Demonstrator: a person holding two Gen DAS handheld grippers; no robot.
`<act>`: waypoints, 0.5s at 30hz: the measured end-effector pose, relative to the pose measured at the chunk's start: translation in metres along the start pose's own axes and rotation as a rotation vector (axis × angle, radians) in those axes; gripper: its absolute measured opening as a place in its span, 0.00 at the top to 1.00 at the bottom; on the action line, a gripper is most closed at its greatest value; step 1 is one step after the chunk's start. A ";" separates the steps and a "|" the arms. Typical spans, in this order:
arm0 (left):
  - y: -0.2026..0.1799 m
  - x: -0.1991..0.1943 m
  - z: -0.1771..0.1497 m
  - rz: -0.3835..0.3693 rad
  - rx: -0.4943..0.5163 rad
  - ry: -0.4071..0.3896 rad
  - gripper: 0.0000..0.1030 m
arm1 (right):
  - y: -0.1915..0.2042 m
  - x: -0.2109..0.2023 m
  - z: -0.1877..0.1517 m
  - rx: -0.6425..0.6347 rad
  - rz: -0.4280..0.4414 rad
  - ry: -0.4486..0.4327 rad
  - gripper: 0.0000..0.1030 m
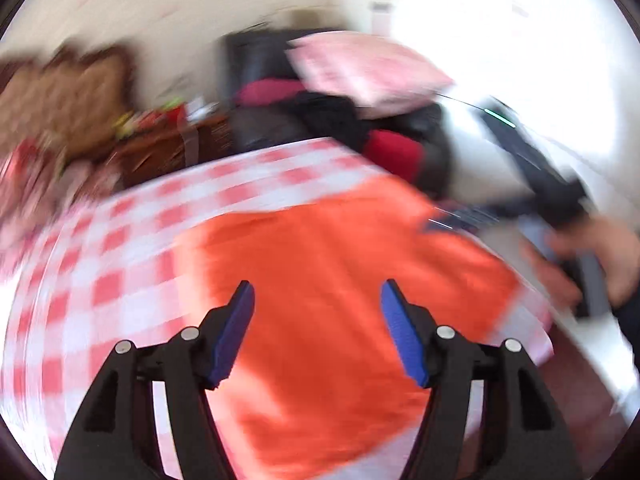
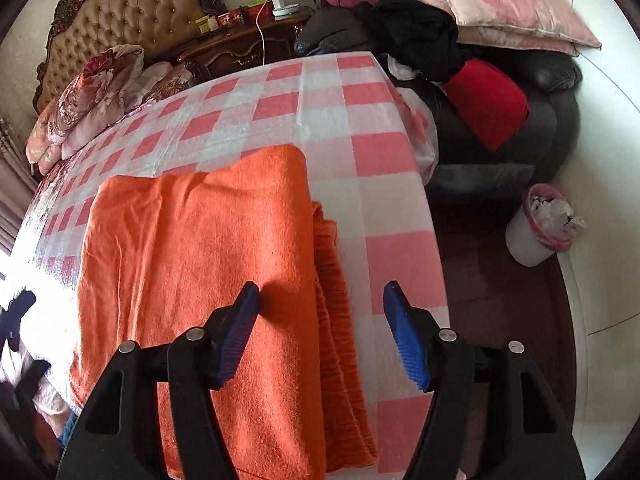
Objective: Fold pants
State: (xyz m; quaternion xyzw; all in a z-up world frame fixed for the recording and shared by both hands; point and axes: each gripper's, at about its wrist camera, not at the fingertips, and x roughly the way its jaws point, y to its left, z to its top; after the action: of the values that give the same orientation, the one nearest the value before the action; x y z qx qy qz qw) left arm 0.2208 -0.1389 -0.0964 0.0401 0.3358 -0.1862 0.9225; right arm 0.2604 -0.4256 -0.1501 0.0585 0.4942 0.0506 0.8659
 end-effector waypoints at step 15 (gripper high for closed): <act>0.117 0.112 0.009 -0.244 -0.335 0.298 0.73 | 0.003 0.022 0.012 0.109 0.062 0.002 0.57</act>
State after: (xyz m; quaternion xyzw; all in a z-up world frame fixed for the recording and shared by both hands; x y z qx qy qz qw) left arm 0.3484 -0.0677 -0.1663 -0.1269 0.4967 -0.2300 0.8272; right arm 0.2812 -0.4199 -0.1621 0.1209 0.4950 0.0505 0.8590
